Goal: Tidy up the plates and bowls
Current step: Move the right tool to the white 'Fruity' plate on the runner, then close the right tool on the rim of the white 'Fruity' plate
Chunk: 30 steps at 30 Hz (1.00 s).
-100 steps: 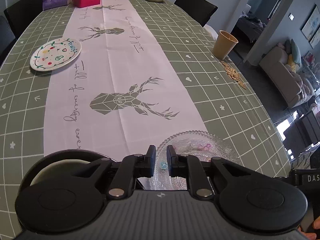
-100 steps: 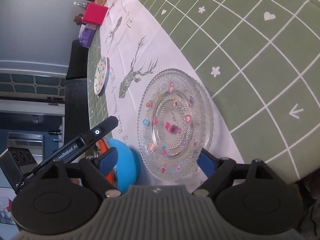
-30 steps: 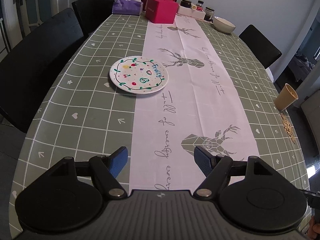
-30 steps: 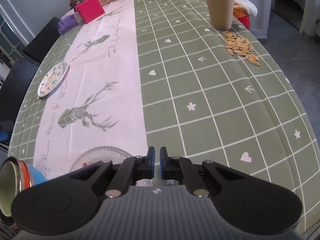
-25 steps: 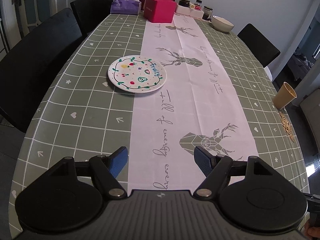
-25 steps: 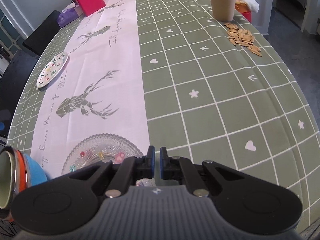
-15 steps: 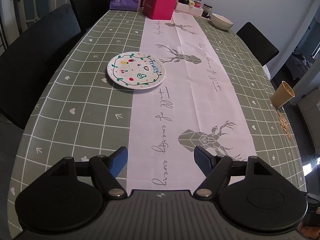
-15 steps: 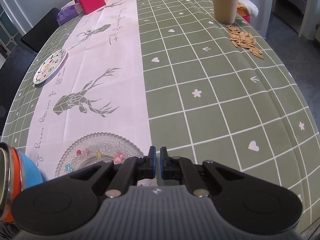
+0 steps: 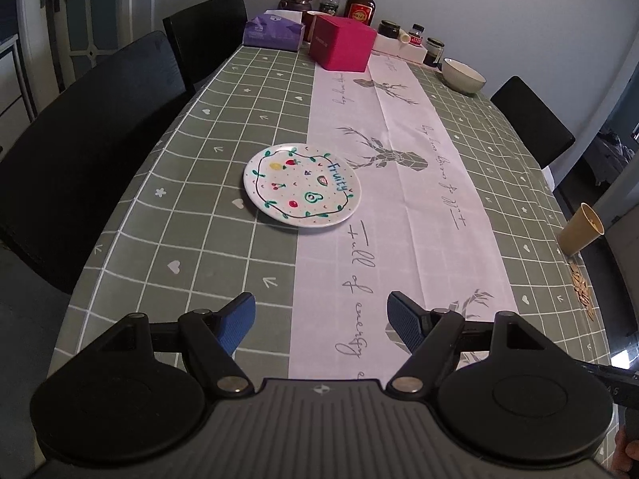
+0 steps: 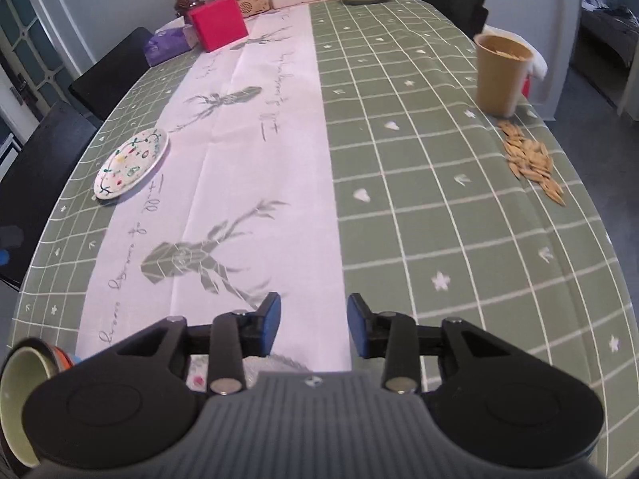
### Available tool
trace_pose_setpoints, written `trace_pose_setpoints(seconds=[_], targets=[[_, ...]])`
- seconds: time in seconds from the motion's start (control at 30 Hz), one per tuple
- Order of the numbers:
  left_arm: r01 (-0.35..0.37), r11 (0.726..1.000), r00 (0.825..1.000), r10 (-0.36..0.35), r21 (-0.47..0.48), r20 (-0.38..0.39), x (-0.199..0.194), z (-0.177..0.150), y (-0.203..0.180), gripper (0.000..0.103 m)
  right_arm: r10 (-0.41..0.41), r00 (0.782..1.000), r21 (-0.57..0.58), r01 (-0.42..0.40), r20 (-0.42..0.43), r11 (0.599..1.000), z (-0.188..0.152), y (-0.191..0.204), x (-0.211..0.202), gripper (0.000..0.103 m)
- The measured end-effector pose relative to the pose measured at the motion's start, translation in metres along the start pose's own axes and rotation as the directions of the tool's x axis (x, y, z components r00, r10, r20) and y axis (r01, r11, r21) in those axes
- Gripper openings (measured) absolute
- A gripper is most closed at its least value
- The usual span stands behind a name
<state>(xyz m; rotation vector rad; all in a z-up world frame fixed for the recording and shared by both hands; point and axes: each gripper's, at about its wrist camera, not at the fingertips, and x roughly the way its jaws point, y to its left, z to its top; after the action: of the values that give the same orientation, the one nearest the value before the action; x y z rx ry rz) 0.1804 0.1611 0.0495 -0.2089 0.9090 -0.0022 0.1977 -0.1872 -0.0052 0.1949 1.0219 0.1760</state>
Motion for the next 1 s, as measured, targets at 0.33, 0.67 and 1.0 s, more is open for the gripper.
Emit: trace_pose_setpoints(seconds=[0.33, 0.67, 1.0], targets=[[-0.009, 1.000, 0.995, 0.008, 0.006, 0.102, 0.036, 0.020, 0.017, 0.089, 0.359, 0.901, 0.066, -0.353, -0.243, 0.933, 0.057, 0.037, 0.071, 0.075], [0.014, 0.999, 0.991, -0.009, -0.043, 0.130, 0.079, 0.037, 0.047, 0.089, 0.472, 0.876, 0.168, -0.452, -0.103, 0.876, 0.092, 0.050, 0.122, 0.075], [0.254, 0.911, 0.967, -0.233, -0.325, 0.101, 0.120, 0.057, 0.097, 0.087, 0.613, 0.790, 0.369, -0.563, -0.023, 0.739, 0.109, 0.050, 0.189, 0.078]])
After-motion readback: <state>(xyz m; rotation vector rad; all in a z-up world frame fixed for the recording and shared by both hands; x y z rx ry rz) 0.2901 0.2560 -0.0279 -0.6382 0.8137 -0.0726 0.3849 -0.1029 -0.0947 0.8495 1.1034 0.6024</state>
